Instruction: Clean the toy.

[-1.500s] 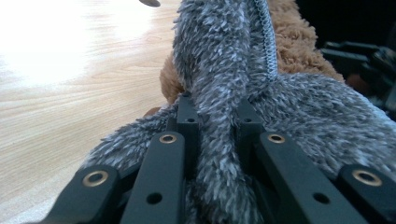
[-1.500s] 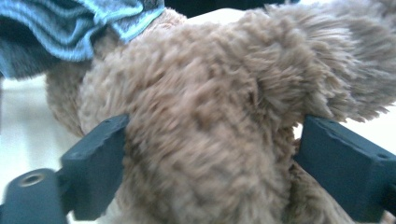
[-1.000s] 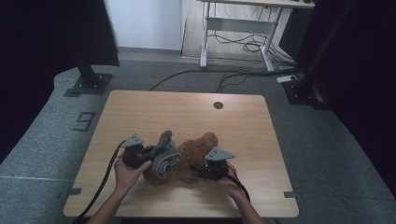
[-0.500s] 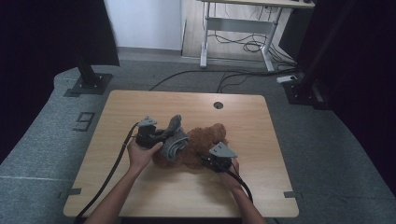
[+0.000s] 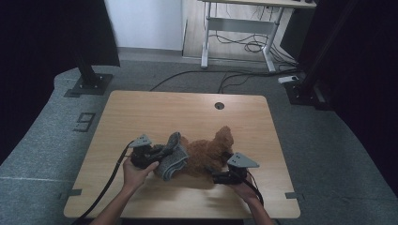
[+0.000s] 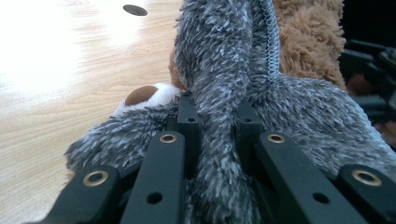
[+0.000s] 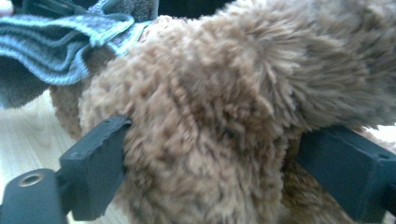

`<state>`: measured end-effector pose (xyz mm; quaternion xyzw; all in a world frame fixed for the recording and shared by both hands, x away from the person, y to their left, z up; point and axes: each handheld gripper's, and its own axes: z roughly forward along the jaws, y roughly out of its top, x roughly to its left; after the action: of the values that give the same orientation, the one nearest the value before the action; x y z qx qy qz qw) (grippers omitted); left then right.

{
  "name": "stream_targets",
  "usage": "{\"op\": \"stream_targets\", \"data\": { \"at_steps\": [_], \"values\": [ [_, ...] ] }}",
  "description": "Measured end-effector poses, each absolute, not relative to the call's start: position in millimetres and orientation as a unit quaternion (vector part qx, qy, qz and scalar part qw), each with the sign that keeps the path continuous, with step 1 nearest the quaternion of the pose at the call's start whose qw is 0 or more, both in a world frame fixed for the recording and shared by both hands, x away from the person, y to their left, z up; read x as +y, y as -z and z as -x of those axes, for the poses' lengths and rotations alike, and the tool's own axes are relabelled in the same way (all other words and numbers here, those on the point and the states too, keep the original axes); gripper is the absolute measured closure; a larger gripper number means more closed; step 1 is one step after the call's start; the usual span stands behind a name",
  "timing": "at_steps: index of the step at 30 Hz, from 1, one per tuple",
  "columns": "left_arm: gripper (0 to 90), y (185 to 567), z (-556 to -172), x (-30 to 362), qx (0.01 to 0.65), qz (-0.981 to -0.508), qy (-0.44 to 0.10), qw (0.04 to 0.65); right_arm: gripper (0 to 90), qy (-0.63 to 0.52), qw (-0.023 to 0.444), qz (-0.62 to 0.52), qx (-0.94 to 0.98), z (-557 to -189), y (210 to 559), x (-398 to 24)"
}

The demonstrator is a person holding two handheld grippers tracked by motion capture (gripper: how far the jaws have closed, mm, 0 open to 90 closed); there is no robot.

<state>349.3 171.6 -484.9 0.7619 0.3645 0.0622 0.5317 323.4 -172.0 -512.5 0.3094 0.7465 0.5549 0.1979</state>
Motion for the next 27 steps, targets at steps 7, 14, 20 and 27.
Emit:
{"op": "stream_targets", "data": {
  "at_steps": [7,14,20,27],
  "values": [
    [77.7,476.8,-349.8,170.7,0.369,-0.765,-0.062,0.523,26.6,-0.55,0.164,-0.291,0.765,-332.8,521.0,-155.0],
    [76.9,434.5,-351.9,130.6,0.337,-0.774,-0.055,0.533,38.5,-0.547,0.223,-0.283,0.756,-315.5,528.4,-151.0],
    [76.9,419.0,-361.5,58.8,0.307,-0.801,-0.045,0.512,40.6,-0.531,0.253,-0.271,0.762,-309.0,529.1,-144.6],
    [77.2,440.2,-370.3,41.6,0.317,-0.823,-0.064,0.466,43.8,-0.511,0.26,-0.282,0.769,-306.0,534.7,-147.6]
  ]
}}
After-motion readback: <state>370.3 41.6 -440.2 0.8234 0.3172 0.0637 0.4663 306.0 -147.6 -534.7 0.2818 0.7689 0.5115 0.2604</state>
